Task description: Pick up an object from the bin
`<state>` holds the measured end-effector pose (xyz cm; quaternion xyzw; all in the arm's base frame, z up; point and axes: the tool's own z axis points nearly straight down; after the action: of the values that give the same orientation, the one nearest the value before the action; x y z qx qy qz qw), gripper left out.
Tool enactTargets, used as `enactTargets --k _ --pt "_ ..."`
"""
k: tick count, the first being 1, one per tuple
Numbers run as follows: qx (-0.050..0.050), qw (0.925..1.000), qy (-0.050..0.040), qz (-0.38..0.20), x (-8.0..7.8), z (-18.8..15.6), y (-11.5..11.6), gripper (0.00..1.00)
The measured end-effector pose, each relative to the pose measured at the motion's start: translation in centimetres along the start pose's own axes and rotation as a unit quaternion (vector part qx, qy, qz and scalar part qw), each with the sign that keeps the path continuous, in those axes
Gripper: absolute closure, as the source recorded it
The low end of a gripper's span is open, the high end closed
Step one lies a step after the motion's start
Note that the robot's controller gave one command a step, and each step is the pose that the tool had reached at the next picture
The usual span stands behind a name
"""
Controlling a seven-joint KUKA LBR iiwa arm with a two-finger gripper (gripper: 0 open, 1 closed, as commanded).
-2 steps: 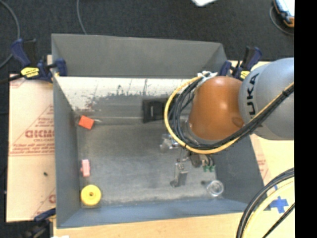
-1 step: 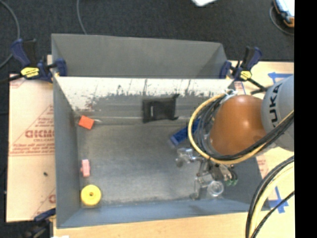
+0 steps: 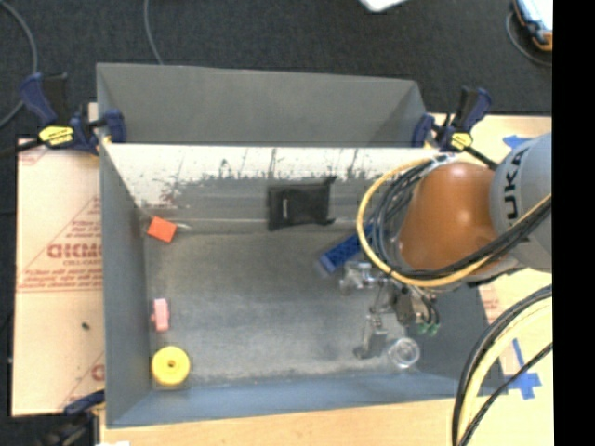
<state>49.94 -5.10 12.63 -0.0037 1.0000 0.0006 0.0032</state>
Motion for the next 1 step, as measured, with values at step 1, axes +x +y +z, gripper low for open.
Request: enactTargets --k 1 --pt "-0.001 0.9886 0.0032 -0.151 1.09 -6.61 1.04 0.0"
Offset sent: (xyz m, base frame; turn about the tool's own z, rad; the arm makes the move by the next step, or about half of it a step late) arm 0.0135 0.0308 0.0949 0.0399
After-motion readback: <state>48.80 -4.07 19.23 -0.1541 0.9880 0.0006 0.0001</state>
